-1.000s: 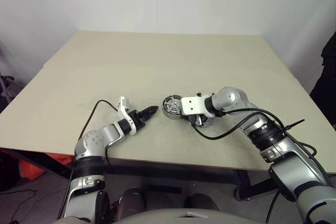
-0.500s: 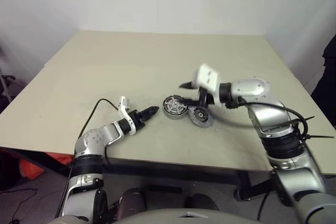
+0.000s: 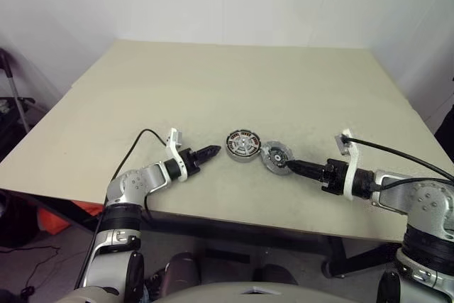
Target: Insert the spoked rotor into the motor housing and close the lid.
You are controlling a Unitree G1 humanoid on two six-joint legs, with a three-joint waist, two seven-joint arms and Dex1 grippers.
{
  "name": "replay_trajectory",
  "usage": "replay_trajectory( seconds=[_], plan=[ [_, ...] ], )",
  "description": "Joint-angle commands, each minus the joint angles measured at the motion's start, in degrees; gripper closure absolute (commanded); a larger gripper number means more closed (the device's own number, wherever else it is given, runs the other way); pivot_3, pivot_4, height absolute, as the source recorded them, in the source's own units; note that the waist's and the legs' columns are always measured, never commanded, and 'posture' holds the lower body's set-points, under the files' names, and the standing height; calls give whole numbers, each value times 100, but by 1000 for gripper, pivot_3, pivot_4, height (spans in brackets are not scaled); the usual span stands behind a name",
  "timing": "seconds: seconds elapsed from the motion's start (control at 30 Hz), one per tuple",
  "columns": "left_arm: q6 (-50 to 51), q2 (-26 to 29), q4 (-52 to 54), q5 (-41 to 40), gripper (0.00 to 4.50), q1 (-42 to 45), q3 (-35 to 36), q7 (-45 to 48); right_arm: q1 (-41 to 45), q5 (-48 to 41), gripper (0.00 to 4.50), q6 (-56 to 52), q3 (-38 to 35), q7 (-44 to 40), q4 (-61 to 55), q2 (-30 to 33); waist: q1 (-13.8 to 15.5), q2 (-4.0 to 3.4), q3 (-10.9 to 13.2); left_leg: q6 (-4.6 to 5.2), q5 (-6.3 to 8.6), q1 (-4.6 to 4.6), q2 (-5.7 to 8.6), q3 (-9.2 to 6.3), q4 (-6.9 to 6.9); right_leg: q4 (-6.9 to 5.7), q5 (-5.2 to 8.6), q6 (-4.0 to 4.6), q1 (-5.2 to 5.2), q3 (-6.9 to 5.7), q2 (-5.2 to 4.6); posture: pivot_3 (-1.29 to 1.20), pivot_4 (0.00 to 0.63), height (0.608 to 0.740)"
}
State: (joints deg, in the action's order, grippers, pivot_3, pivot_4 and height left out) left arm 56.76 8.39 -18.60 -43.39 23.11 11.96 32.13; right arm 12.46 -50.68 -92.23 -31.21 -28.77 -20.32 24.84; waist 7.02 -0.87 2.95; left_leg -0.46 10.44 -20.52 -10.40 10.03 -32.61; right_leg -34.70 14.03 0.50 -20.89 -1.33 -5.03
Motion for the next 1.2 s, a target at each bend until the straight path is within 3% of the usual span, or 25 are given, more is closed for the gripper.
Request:
replay_trajectory(
  seconds=[0.03, 0.23, 0.37, 0.53, 0.83, 1.2],
  plan=[
    [117, 111, -22, 98, 1789, -27, -46, -20, -198, -1337, 7, -27, -129, 1508, 288, -309, 7, 5, -2, -7, -4, 3, 0, 0, 4, 3, 1, 0, 3, -1, 0, 0, 0, 740],
    [219, 233, 88, 74, 1789, -52, 12, -59, -377, -3053, 7, -27, -57, 3497, 643, -532, 4, -7, -3, -26, -15, -10, 8, 2, 30, 10, 3, -3, -16, -3, -2, 0, 0, 740],
    [265, 309, 112, 74, 1789, -52, 37, -64, -599, -4051, 7, 510, 413, 4567, 844, -432, -3, -7, -3, -30, -17, -11, 9, 1, 41, 11, 15, -8, -20, -4, -2, 0, 0, 740],
    [280, 355, 136, 67, 1789, -34, 43, -70, -598, -4521, 7, 1380, 1014, 5436, 1193, -324, -65, 11, -9, -38, -20, -8, 4, 1, 44, 11, 18, -15, -21, -6, 2, 0, 0, 740],
    [281, 385, 145, 127, 1789, -42, -62, -53, 273, -3621, 7, 2635, 1403, 5425, 1718, -451, -168, 47, -12, -60, -34, -34, 6, -2, 41, 42, 7, -46, -38, -7, -2, 0, 0, 740],
    [302, 325, 335, 111, 1789, -175, -112, -122, 1040, -3579, 7, 2685, 1562, 4953, 1578, -339, -95, 44, -14, -54, -30, -73, 36, -16, 38, 13, -32, -48, -58, -7, -13, 0, 0, 740]
  ],
)
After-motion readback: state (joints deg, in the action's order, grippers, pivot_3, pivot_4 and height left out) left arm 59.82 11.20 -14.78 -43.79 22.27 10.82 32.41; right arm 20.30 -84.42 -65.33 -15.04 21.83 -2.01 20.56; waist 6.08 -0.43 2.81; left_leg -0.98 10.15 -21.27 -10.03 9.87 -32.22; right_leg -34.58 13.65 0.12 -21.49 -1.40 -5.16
